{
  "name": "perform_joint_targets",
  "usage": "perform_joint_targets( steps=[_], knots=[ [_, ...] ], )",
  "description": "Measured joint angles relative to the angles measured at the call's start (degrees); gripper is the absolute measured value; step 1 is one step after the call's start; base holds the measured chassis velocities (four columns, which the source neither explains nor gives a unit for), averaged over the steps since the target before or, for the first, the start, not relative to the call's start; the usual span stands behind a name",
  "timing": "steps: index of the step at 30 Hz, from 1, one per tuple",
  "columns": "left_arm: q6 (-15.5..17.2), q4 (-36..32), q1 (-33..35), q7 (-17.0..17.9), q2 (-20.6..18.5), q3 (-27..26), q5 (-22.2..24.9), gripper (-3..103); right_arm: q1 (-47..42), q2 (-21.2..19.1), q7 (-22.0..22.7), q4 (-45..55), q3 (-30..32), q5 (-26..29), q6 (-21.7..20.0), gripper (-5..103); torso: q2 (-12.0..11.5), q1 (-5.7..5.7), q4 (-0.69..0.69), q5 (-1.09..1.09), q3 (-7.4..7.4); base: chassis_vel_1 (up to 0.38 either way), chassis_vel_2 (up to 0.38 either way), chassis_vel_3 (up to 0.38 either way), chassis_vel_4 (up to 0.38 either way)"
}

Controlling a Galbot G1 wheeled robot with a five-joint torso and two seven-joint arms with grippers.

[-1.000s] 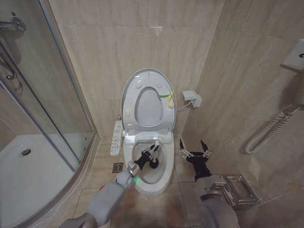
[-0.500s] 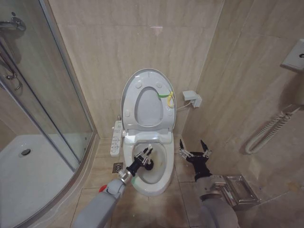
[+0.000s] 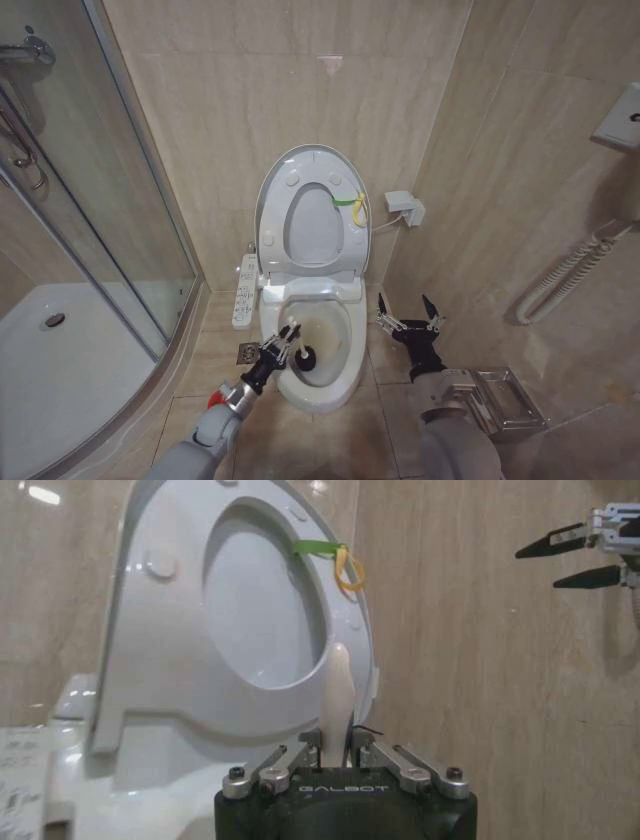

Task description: Open the toilet lid, clean the toilet bowl with a toilet brush, close the toilet lid, and flush.

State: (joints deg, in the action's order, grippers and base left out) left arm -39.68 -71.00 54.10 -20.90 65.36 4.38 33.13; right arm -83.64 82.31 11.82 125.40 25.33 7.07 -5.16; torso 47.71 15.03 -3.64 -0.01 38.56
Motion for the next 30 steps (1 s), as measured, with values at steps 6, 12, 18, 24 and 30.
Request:
perform_joint_targets(
  steps=[6, 12, 18, 24, 30],
  knots=[
    [0.79, -0.91, 2.37, -1.13, -1.6, -0.4, 1.04, 19, 0.0, 0.0, 0.0, 0.0, 0.0, 0.0, 0.0, 100, 0.0, 0.0, 0.0, 0.0, 0.0, 0.0, 0.0, 0.0, 0.0],
    [0.9, 0.32, 3.36, -3.39, -2.29, -0.26, 0.65, 19, 0.0, 0.0, 0.0, 0.0, 0.0, 0.0, 0.0, 100, 0.0, 0.0, 0.0, 0.01, 0.0, 0.0, 0.0, 0.0, 0.0],
    [0.58, 3.07, 0.01, -3.29, -0.51, 0.59, -0.05, 19, 0.0, 0.0, 0.0, 0.0, 0.0, 0.0, 0.0, 100, 0.0, 0.0, -0.01, 0.01, 0.0, 0.0, 0.0, 0.0, 0.0],
    [0.95, 7.16, -8.2, -1.71, 3.07, 3.02, 0.77, 19, 0.0, 0.0, 0.0, 0.0, 0.0, 0.0, 0.0, 100, 0.0, 0.01, -0.01, 0.01, 0.01, 0.0, 0.0, 0.0, 0.0],
    [2.05, 8.79, -13.81, -1.09, 4.71, 5.03, 2.66, 19, 0.0, 0.0, 0.0, 0.0, 0.0, 0.0, 0.0, 100, 0.0, 0.01, -0.01, 0.02, 0.01, 0.0, 0.0, 0.0, 0.0]
  ],
)
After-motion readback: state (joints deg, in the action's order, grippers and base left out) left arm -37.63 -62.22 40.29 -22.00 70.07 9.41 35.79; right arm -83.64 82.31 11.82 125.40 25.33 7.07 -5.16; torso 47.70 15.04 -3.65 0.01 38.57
